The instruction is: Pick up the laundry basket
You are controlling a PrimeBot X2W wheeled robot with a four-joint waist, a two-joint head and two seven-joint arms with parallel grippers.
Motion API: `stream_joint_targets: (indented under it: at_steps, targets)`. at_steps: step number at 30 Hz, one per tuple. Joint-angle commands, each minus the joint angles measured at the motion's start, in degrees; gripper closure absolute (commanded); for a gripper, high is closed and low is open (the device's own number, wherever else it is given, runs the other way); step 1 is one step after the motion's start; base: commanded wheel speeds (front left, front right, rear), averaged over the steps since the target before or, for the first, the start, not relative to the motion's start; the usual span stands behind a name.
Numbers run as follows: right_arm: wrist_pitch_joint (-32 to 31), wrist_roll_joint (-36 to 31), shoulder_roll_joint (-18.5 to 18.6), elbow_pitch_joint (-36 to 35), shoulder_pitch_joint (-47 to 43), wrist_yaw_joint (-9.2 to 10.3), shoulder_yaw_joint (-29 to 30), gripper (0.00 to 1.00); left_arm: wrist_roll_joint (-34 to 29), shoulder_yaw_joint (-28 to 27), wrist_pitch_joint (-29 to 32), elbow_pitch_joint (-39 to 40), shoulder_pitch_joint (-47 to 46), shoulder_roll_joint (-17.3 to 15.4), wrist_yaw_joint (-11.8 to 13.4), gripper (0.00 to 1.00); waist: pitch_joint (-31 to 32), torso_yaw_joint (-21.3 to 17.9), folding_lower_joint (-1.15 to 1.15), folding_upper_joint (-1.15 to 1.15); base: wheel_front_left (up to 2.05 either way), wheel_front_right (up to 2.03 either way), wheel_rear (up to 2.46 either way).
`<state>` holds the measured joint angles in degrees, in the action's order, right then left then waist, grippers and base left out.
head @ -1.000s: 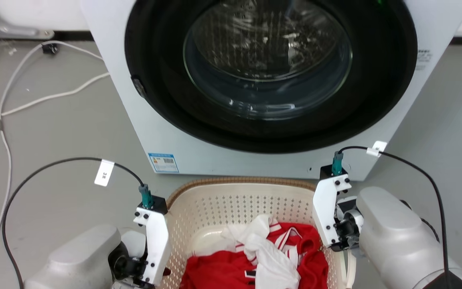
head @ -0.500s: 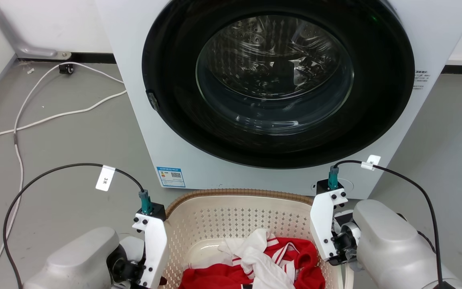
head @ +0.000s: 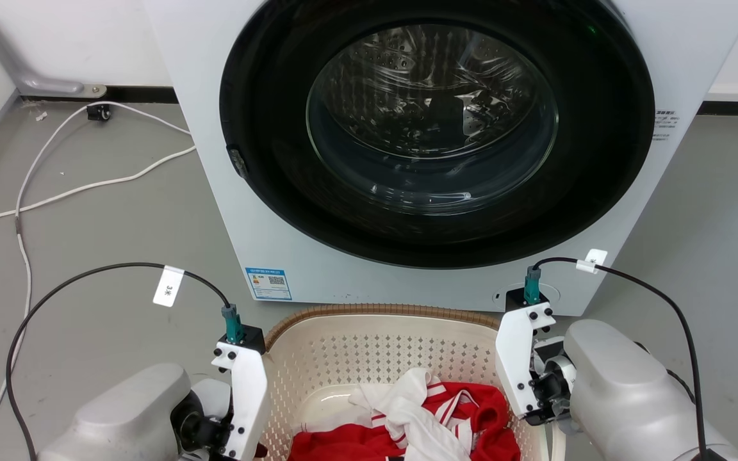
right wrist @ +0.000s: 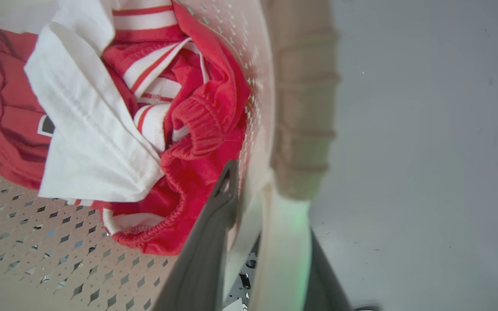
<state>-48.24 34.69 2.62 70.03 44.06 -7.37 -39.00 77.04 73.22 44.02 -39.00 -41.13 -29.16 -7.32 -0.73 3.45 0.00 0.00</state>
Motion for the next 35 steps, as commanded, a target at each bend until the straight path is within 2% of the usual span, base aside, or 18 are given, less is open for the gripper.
stream_joint_targets:
  at_steps: [1,35]
  targets:
    - [0.3,-0.1,0.5,0.0,0.9,-0.22,-0.4,1.00,0.0,0.3,0.4,-0.1,-0.2,-0.2,-0.2,1.00,0.0,0.0,0.00,0.00,0.00,0.00,0.00]
    - [1.3,3.0,0.5,1.1,2.3,-0.22,-2.7,1.00,0.5,0.2,0.8,-1.8,-1.6,-0.1,-0.2,1.00,-0.7,0.5,0.00,0.00,0.00,0.00,0.00]
